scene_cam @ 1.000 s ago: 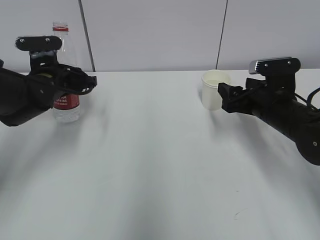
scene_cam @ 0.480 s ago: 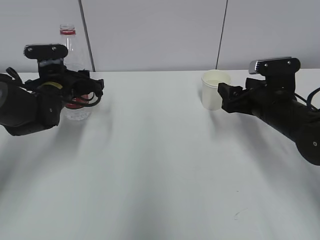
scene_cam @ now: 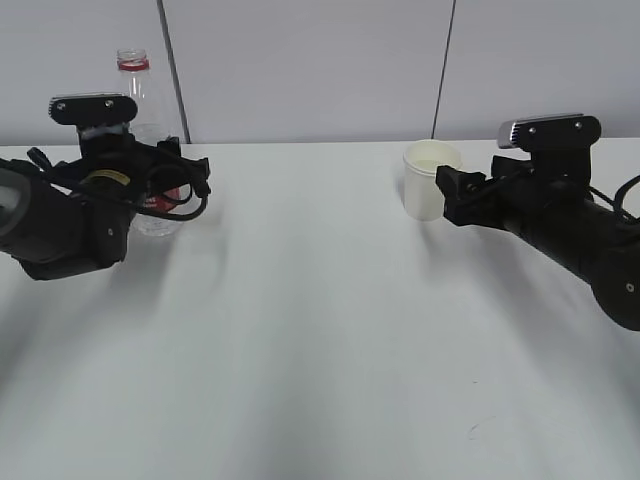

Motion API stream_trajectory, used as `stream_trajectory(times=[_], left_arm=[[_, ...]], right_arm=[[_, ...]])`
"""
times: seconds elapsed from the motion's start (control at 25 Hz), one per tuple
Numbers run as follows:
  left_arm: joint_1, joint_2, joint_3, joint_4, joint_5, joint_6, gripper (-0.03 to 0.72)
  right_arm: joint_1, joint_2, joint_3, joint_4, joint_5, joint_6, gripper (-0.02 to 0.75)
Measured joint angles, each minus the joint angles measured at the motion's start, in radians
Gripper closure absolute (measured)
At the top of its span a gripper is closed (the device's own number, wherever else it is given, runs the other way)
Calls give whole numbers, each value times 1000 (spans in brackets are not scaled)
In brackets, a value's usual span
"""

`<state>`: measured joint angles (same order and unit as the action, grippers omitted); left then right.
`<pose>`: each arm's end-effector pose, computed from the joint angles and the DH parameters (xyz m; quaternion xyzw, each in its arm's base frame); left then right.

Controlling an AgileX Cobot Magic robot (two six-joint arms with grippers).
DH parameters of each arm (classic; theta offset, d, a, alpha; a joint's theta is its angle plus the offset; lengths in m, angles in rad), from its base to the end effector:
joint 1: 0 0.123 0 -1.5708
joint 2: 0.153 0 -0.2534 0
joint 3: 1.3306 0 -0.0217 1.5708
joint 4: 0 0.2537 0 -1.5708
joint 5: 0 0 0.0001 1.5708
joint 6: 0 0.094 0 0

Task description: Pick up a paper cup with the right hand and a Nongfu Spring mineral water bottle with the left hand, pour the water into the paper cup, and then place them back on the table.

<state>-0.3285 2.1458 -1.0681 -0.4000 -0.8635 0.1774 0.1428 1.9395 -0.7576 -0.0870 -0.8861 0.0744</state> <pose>0.4012 -0.1074 0.0968 -0.0063 0.7614 -0.0209 0.6479 0.3490 0.0566 0.1075 -0.0691 0.7742 0.0770 0.6244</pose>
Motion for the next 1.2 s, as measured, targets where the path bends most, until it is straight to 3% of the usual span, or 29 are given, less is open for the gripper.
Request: stream_trajectory(times=[0.4,1.2], left_arm=[[0,6,-3,21,39,4,175],[0,-158,50,15,119,80,168]], right_arm=[[0,0,0,0,0,0,147],[0,0,0,0,0,0,147]])
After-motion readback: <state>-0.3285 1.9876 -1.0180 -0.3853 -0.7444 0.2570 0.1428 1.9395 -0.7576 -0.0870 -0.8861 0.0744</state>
